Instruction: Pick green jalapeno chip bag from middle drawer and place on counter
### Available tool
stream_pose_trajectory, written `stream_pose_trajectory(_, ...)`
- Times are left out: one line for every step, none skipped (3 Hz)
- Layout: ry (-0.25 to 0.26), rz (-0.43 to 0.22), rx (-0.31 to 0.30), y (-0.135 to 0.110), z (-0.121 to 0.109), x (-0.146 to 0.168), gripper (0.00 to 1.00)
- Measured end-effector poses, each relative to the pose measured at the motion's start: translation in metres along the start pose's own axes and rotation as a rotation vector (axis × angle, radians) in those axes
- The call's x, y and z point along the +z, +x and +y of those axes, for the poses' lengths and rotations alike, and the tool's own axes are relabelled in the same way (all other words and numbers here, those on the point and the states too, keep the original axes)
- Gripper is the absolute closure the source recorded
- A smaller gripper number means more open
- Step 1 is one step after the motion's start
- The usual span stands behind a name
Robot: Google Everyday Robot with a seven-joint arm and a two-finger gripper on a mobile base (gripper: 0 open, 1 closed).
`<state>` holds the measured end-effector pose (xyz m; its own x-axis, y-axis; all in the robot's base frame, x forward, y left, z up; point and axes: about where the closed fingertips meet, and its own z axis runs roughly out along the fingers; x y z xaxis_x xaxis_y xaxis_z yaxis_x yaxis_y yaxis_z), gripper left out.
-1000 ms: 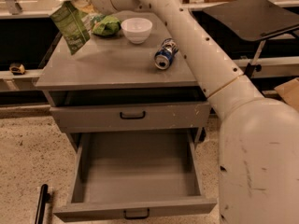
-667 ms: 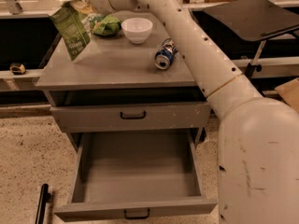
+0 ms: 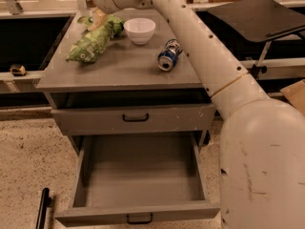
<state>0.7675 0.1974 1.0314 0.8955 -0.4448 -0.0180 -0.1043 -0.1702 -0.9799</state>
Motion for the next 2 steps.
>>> stream_pose_trajectory(-0.152, 0.053, -0.003, 0.011, 0.0076, -0.0285, 0.0)
stream_pose_trajectory(-0.153, 0.042, -0.003, 0.0081, 0.0104, -0.0243, 0.0)
